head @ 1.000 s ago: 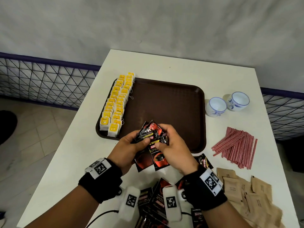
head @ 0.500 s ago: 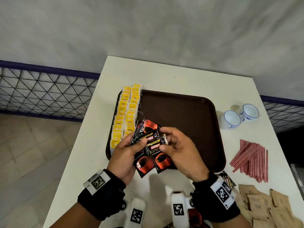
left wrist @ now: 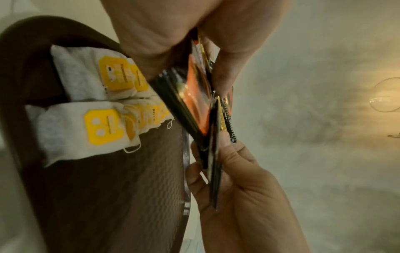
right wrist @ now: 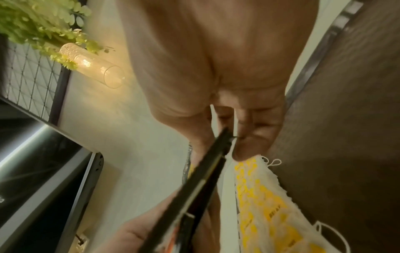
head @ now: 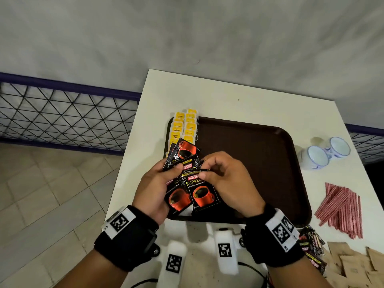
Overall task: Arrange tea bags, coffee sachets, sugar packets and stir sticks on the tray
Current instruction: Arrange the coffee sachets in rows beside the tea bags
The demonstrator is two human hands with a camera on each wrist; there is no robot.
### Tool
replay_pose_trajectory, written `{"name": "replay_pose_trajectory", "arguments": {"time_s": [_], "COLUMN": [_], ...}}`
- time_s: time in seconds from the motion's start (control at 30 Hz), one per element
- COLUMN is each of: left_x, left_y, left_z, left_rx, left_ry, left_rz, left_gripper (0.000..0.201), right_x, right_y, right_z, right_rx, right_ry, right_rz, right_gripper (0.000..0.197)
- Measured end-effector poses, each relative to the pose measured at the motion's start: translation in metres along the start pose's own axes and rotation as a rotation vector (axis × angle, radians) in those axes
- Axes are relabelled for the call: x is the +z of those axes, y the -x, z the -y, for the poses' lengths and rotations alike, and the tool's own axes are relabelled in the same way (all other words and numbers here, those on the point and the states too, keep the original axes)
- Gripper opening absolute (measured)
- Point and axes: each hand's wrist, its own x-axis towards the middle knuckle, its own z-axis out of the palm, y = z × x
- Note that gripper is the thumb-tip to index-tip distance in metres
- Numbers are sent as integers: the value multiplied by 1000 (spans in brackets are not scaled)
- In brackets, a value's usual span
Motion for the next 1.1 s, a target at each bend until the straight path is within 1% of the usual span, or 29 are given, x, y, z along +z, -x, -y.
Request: {"name": "replay_pose_trajectory", "arguments": {"time_s": [0.1,0.33,0.47,0.57,0.6,0.67,0.73,0.8,0.87,0.97,1.1], "left_x": [-1,4,8,4,2,-3,-8,-11,-14,-16,-21], "left_y": [-3,-13,-21,-28,-30,-32,-35,-36,-37,-36,-38], "left_z": [-2,2,1,-8,-12,-21,-26,-29,-27,-23,-19], "left_rx": [42,50,127,158,165,195,222,237,243,244,225], "left_ry": [4,24,-15,-8,-5,-15,-37,-50,-71,-102,-123], "left_rz": [-22,-47,-140,-232,-247,-262,-279,-289,-290,-284,-266], "left_gripper": [25,24,23,20,20,21,22,23,23,23,24], "right_x": [4,7,8,4,1,-8,-19,-30,-39,-46,-47], "right_y": [1,4,-4,-11,-14,-25,-43,-68,-95,-133,-167], "right_z": [6,-3,-3,1,0,-4,-13,-23,-35,-45,-44], "right_rx": [-65,-167,-229,-278,-252,-146,-57,2,47,129,189], "right_ry": [34,76,79,-53,-103,-161,-163,-128,-68,-8,-34], "right_rz": [-46,-111,-118,-75,-65,-80,-120,-157,-160,-152,-148], "right_gripper": [15,17,14,18,23,30,28,22,18,17,18]}}
